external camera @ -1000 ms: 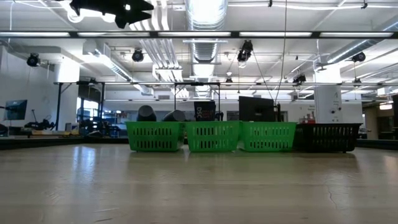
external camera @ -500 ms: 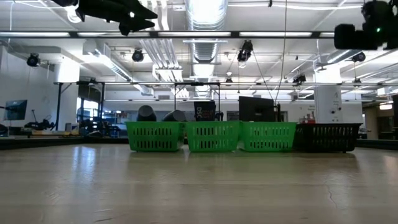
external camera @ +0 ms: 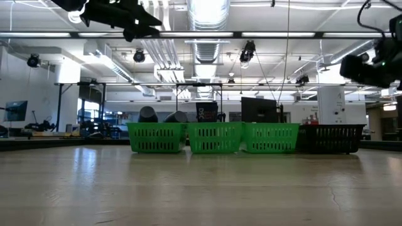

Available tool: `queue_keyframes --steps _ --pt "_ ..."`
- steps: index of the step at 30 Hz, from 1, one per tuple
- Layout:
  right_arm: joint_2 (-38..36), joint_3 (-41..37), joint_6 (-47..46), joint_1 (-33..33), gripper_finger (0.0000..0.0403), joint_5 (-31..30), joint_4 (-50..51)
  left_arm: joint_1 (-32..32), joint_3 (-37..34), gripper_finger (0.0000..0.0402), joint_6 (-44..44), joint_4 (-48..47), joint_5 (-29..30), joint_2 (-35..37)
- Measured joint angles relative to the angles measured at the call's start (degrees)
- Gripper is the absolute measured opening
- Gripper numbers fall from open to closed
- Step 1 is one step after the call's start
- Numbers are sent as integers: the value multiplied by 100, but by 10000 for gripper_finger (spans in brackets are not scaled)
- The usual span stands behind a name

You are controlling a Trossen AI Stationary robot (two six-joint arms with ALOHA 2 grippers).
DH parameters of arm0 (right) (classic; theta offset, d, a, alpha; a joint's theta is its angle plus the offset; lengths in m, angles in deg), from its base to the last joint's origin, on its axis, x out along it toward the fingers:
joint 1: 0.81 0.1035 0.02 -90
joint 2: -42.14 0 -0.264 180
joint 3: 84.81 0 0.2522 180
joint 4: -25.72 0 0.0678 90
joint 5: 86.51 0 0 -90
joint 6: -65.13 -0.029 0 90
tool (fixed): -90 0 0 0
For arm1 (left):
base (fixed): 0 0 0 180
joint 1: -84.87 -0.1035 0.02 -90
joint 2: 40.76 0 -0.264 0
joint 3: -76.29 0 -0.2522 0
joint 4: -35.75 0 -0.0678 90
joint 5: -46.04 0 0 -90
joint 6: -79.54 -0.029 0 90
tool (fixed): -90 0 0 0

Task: Pick & Place Travel size toiletries
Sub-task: Return to Home Position

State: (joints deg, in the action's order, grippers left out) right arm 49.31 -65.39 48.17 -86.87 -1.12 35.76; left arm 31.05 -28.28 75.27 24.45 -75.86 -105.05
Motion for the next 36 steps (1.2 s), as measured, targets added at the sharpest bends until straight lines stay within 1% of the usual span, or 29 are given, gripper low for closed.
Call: queue_keyframes --steps 6,7,10,15,18,20,22,26,28,30,31,32,33,36 --pt "355 -515 74 2 102 -3 105 0 0 273 0 -2 0 -61" --pt "426 -512 89 1 99 3 269 0 0 273 2 0 0 -63" --pt "709 -467 84 4 88 57 255 15 -9 273 1 -12 2 -65" --pt "1007 -458 62 3 68 55 307 58 -31 273 4 -327 59 207" --pt "1129 -458 46 2 58 53 308 100 -170 273 -112 -435 104 538" --pt "1171 -458 39 3 51 53 304 103 -284 273 -621 -516 458 905" --pt "1174 -458 23 2 46 53 306 98 -410 273 -909 -506 839 1337" --pt "1167 -453 23 2 37 53 308 72 -698 273 -879 -536 1828 2257" --pt "1170 -453 23 2 34 51 310 -88 -883 273 -1036 -539 2463 2748" --pt "1170 -453 23 2 32 52 309 -436 -1055 273 -1060 -396 3212 3224" --pt "1170 -451 23 2 32 51 308 -653 -1139 273 -978 -225 3520 3418" --pt "1170 -451 23 2 32 51 310 -890 -1230 273 -910 -61 3707 3622" --pt "1170 -451 23 2 33 51 310 -1133 -1328 273 -862 83 3810 3812" --pt "1170 -450 23 2 40 51 310 -1939 -1582 273 -856 473 3773 4329"
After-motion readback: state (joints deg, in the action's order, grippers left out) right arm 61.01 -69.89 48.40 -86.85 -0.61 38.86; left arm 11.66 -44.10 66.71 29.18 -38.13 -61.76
